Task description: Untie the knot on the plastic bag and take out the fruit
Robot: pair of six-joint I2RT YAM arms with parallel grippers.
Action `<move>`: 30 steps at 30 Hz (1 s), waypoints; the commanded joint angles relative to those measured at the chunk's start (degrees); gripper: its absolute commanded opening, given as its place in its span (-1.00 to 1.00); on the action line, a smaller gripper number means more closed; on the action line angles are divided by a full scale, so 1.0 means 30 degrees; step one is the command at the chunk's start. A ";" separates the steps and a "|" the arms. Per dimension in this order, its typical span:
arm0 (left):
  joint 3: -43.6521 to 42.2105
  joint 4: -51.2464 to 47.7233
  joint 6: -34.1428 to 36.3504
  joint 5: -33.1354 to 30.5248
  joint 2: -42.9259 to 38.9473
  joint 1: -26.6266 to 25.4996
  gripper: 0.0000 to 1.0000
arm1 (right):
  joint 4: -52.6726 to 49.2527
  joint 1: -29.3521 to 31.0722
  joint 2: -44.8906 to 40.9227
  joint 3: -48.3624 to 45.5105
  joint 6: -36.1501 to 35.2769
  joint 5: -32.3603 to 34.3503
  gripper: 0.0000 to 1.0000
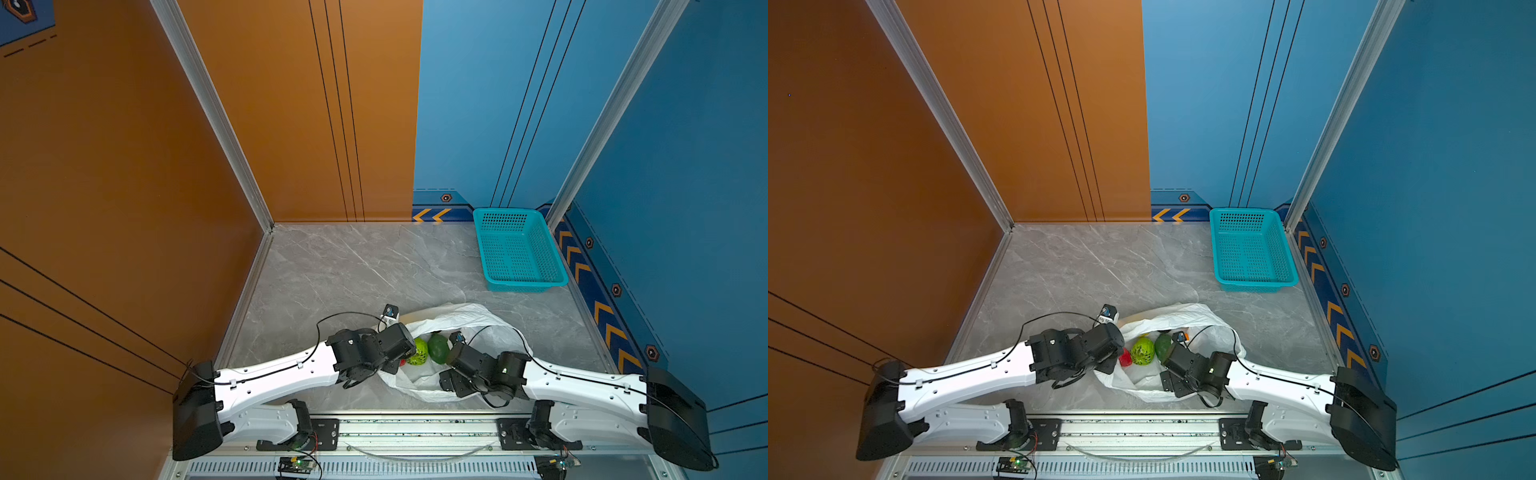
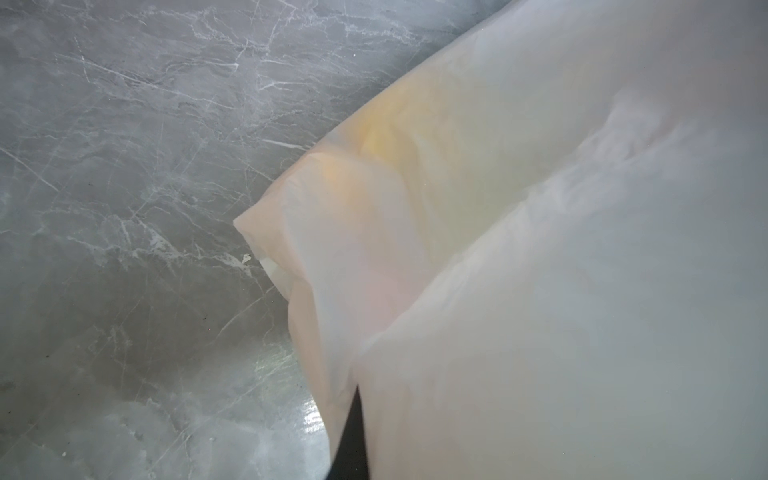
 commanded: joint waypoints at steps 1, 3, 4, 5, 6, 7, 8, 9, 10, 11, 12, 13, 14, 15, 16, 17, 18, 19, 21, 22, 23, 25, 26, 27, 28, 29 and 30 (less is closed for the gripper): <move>0.0180 0.0567 0.0175 -0.1777 -0.0259 -0.0389 -1.00 | 0.0808 -0.0245 0.0049 -0.0671 0.0157 0.1389 1.00; -0.0047 0.1387 0.0364 -0.2191 -0.0386 -0.0367 -1.00 | 0.1645 -0.0506 0.0241 -0.1105 0.0009 0.1598 1.00; -0.0196 0.1758 0.0476 -0.2348 -0.0346 -0.0378 -1.00 | 0.2277 -0.0754 0.0437 -0.1294 -0.0100 0.1569 1.00; -0.0230 0.1949 0.0558 -0.2561 -0.0232 -0.0384 -1.00 | 0.2753 -0.1044 0.0754 -0.1361 -0.0258 0.1494 1.00; -0.0259 0.2089 0.0707 -0.2812 -0.0114 -0.0374 -1.00 | 0.3029 -0.1234 0.1083 -0.1309 -0.0439 0.1457 1.00; -0.0257 0.2193 0.0842 -0.3219 0.0014 -0.0376 -1.00 | 0.3234 -0.1570 0.1526 -0.1099 -0.0702 0.1417 1.00; -0.0312 0.2433 0.0998 -0.3764 0.0104 -0.0369 -1.00 | 0.3423 -0.1806 0.2011 -0.0851 -0.0998 0.1413 1.00; -0.0412 0.2825 0.1223 -0.4150 0.0132 -0.0382 -1.00 | 0.3677 -0.2039 0.2468 -0.0678 -0.1218 0.1409 1.00; -0.0574 0.3337 0.1405 -0.4562 0.0166 -0.0339 -1.00 | 0.4083 -0.2296 0.2985 -0.0455 -0.1517 0.1362 1.00; -0.0745 0.3796 0.1557 -0.4703 0.0182 -0.0196 -1.00 | 0.4293 -0.2556 0.3448 -0.0206 -0.1769 0.1240 1.00; -0.0943 0.4414 0.1829 -0.4729 0.0242 -0.0051 -1.00 | 0.4447 -0.2850 0.3941 0.0122 -0.2077 0.1143 1.00; -0.1127 0.5023 0.2052 -0.4766 0.0369 0.0112 -1.00 | 0.4631 -0.3102 0.4489 0.0431 -0.2426 0.1113 1.00; -0.1242 0.5419 0.2222 -0.4684 0.0551 0.0301 -1.00 | 0.4706 -0.3333 0.4834 0.0611 -0.2593 0.0970 1.00; -0.1224 0.5721 0.2372 -0.4317 0.0769 0.0500 -1.00 | 0.4723 -0.3682 0.5216 0.0916 -0.2873 0.0598 1.00; -0.1113 0.5805 0.2439 -0.3956 0.0936 0.0664 -1.00 | 0.4636 -0.3837 0.5355 0.1105 -0.3020 0.0309 1.00; -0.0852 0.5759 0.2567 -0.3488 0.1119 0.0719 -1.00 | 0.4243 -0.3926 0.5295 0.1354 -0.3132 -0.0049 1.00; -0.0605 0.5614 0.2681 -0.3223 0.1236 0.0636 -1.00 | 0.3704 -0.3941 0.5035 0.1627 -0.3230 -0.0295 1.00; -0.0464 0.5403 0.2690 -0.3123 0.1245 0.0522 -1.00 | 0.3098 -0.3949 0.4688 0.1819 -0.3267 -0.0462 1.00; -0.0376 0.4986 0.2558 -0.3018 0.1125 0.0312 -1.00 | 0.1706 -0.3927 0.3752 0.2268 -0.3157 -0.0955 1.00; -0.0519 0.4977 0.2465 -0.2898 0.1011 0.0257 -1.00 | 0.1132 -0.3951 0.3224 0.2489 -0.3026 -0.1267 1.00; -0.0663 0.4986 0.2354 -0.2856 0.0871 0.0241 -1.00 | 0.0630 -0.3928 0.2767 0.2693 -0.2891 -0.1492 1.00; -0.0913 0.4982 0.2193 -0.2753 0.0665 0.0185 -1.00 | -0.0030 -0.3951 0.1947 0.3105 -0.2378 -0.2059 1.00; -0.0940 0.4983 0.2176 -0.2735 0.0626 0.0186 -1.00 | -0.0174 -0.3931 0.1683 0.3250 -0.2109 -0.2282 1.00; -0.0974 0.4986 0.2171 -0.2714 0.0630 0.0163 -1.00 | -0.0169 -0.3943 0.1462 0.3374 -0.1823 -0.2542 1.00; -0.0935 0.4975 0.2177 -0.2715 0.0635 0.0133 -1.00 | -0.0166 -0.3924 0.1383 0.3544 -0.1529 -0.2653 1.00; -0.0940 0.4974 0.2185 -0.2747 0.0663 0.0154 -1.00 | -0.0123 -0.3923 0.1378 0.3692 -0.1327 -0.2669 1.00; -0.0915 0.4960 0.2141 -0.2813 0.0668 0.0143 -1.00 | -0.0029 -0.3950 0.1476 0.3895 -0.1134 -0.2632 1.00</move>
